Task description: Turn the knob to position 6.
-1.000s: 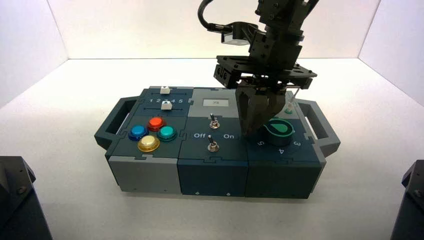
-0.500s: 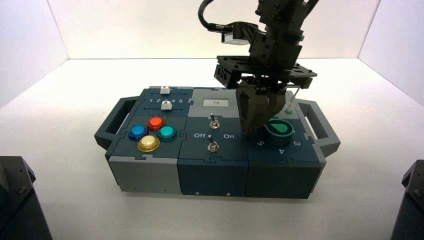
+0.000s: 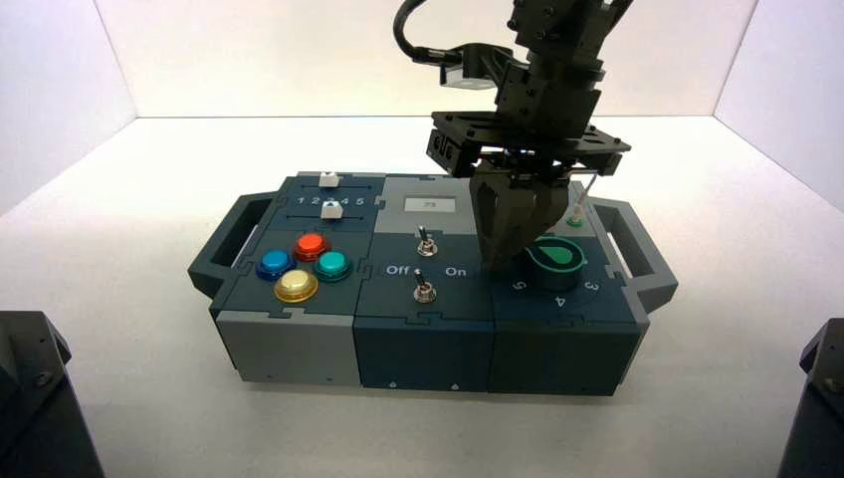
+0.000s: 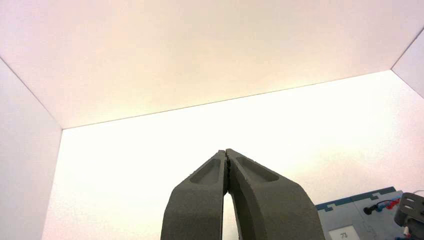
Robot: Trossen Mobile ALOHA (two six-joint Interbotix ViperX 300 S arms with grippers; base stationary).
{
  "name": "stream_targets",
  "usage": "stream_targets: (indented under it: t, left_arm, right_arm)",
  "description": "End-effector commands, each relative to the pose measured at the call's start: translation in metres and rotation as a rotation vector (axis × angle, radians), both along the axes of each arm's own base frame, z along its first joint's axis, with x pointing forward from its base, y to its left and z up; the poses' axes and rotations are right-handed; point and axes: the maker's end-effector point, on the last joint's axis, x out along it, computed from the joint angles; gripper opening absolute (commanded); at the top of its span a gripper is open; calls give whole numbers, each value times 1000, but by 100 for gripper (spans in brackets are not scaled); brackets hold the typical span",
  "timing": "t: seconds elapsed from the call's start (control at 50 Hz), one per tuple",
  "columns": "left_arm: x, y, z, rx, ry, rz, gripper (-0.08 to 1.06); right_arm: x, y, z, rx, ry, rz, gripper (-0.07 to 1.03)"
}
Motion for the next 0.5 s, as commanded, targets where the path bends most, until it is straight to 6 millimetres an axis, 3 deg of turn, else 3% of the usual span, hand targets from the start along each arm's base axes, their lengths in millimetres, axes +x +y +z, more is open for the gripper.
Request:
stream_targets:
  t: [0.02, 0.5]
  left_arm:
    - [2, 1, 10, 3, -28, 0, -3]
    - [-1, 1, 10, 3, -29, 0, -3]
  right_arm:
    - [5, 4, 5, 12, -14, -1, -2]
    - [5, 3, 2, 3, -14, 4, -2]
